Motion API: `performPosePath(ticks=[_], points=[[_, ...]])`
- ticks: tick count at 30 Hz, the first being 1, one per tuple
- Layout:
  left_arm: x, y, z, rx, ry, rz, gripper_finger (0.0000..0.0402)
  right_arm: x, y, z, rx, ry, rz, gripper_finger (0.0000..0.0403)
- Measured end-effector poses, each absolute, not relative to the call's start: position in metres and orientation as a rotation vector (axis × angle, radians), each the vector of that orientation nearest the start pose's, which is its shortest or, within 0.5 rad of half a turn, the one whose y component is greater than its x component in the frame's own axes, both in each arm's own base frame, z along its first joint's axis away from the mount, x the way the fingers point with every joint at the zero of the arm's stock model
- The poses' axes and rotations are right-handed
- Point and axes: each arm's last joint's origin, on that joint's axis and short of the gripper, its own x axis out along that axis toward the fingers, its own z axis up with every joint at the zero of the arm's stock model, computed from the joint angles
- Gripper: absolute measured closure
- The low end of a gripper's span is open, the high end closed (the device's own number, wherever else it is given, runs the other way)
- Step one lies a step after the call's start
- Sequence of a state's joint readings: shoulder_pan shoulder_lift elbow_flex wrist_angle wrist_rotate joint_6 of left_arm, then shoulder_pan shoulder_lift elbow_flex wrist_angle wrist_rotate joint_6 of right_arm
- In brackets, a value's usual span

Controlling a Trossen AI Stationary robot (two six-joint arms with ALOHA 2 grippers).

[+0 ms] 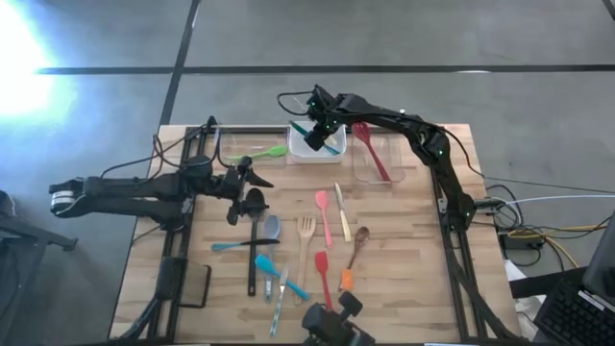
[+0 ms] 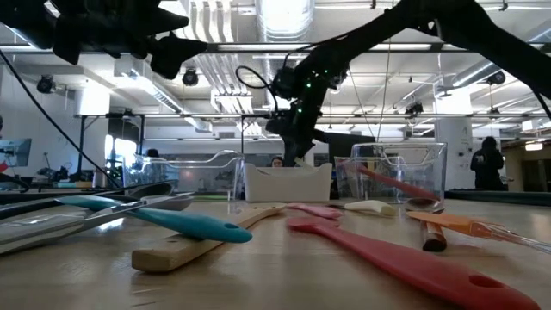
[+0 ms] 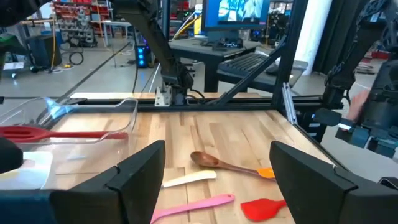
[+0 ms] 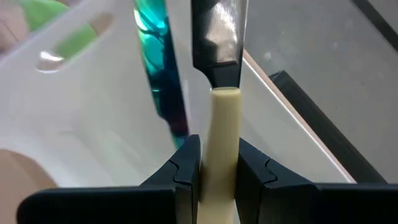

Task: Pick & Place Kitchen Items
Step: Put the white knife into the white bin

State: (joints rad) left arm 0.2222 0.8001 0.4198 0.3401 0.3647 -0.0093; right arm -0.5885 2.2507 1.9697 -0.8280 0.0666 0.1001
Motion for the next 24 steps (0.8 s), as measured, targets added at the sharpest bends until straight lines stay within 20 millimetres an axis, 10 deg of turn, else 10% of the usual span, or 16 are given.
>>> performPosePath(ticks=[20, 24], points=[[0.179, 0.030, 0.254, -0.019, 0.038, -0.140, 0.0111, 0.402, -0.271, 0.179, 0.402, 1.130, -0.615, 0.0352], [0.179, 0.030, 0.254, -0.019, 0.038, -0.140, 0.0111, 0.401, -0.270, 0.175, 0.406, 1.147, -0.619, 0.0301]])
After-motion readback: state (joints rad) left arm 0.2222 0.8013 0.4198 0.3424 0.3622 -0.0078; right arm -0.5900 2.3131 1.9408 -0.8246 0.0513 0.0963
